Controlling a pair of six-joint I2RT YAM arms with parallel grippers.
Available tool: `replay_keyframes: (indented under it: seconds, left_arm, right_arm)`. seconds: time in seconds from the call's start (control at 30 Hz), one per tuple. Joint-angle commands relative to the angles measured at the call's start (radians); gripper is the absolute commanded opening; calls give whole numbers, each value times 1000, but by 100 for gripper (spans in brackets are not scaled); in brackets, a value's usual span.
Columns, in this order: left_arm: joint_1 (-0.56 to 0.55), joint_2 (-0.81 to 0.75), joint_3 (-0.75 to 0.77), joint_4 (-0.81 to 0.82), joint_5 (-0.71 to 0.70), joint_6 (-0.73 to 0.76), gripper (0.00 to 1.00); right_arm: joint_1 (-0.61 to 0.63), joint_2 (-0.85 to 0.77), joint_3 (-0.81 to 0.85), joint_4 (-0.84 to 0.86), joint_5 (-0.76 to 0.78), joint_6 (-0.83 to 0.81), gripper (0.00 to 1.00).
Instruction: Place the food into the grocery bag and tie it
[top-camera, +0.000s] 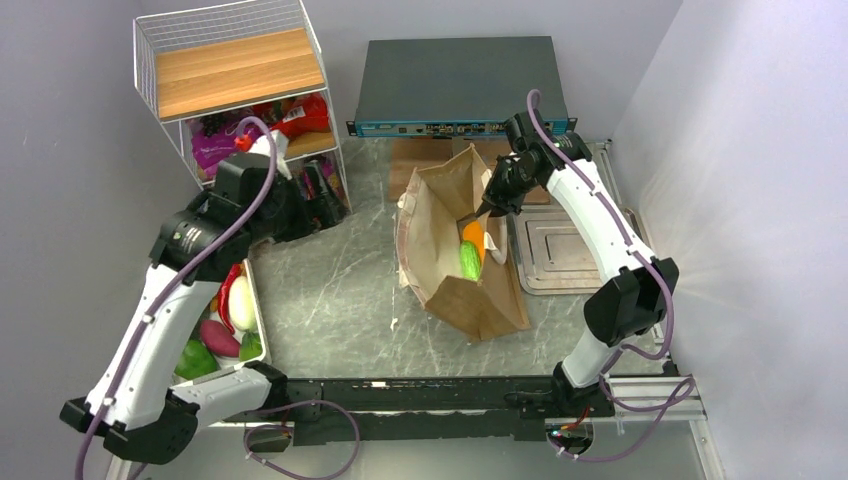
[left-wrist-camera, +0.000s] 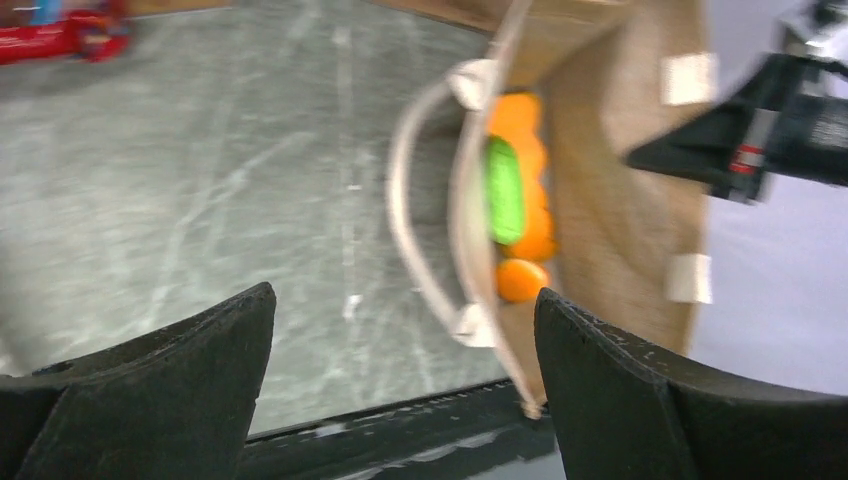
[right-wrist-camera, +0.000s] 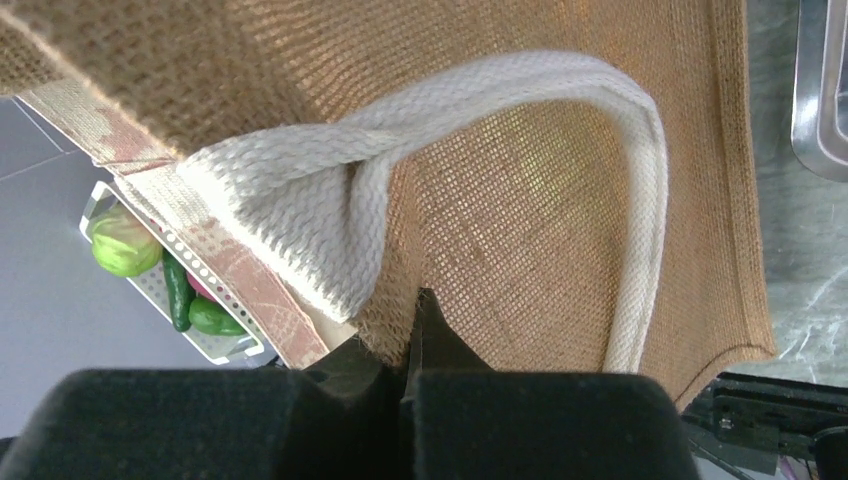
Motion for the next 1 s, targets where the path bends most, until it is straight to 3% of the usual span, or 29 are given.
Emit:
replay_keyframes:
  seconds: [0.0, 0.23, 0.4, 0.63, 0.83, 0.97]
  left_arm:
    - [76, -87, -2, -169, -181, 122, 99]
    - [121, -295, -192, -185, -358, 158, 99]
    - [129, -371, -240, -256, -438, 121, 100]
    - [132, -362, -230, -433, -672, -81, 99]
    - [178, -290, -247, -476, -704, -103, 100]
    - [271, -276, -298, -399, -659, -81, 99]
  right_arm:
    - [16, 29, 97, 75, 1, -2, 0]
    - [17, 38, 61, 149, -32, -66, 0]
    - [19, 33, 31, 170, -69, -77, 0]
    - [19, 13, -15, 193, -76, -102, 0]
    - [19, 28, -29, 226, -99, -90, 0]
    - [19, 51, 48, 186, -91, -109, 0]
